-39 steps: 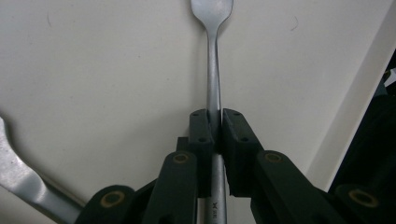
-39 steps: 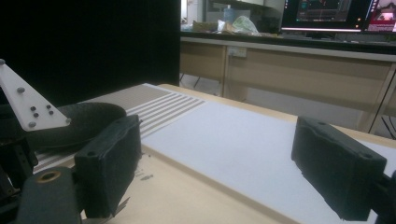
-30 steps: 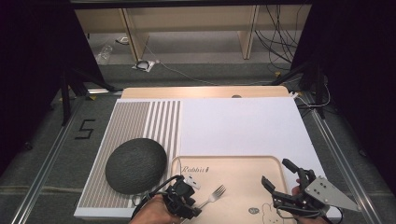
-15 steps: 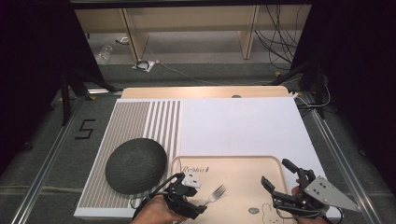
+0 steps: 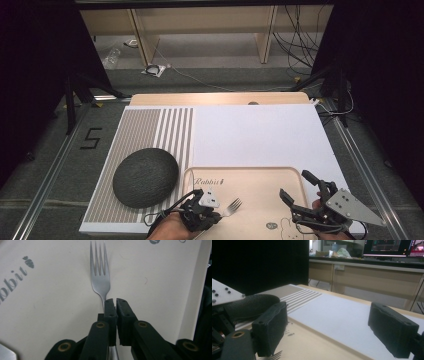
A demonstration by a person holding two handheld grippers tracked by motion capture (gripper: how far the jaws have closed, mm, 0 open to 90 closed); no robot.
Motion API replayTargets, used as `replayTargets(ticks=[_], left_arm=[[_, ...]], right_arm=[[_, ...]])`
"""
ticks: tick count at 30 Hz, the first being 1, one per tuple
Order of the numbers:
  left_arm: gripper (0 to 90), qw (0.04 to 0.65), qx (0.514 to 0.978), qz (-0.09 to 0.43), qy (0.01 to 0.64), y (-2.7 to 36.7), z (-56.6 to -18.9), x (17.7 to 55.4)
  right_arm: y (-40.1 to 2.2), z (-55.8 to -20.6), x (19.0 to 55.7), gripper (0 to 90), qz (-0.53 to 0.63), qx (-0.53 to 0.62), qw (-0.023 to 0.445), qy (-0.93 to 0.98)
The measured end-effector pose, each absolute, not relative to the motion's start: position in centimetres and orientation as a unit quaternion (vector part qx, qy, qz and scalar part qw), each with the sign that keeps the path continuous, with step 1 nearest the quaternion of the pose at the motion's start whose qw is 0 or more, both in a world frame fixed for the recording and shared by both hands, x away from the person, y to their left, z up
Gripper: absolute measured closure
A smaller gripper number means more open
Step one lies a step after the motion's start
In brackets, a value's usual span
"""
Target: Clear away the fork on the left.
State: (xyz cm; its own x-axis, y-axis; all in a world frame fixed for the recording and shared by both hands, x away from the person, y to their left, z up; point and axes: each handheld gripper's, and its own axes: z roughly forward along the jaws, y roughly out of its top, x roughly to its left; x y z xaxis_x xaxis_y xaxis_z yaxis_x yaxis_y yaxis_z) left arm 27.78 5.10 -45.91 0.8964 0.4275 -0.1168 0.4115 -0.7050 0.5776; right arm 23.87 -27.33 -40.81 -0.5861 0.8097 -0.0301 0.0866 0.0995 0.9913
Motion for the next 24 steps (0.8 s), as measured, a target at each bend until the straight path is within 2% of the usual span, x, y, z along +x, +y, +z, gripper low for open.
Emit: replayTargets(ticks=[24], left_arm=[[89.3, 0.277, 0.935, 0.03, 0.219, 3.8, -47.0, 27.3]], right_arm=[[-27.3, -40.8, 23.8, 16.8, 0.581, 0.334, 0.308, 0.675]])
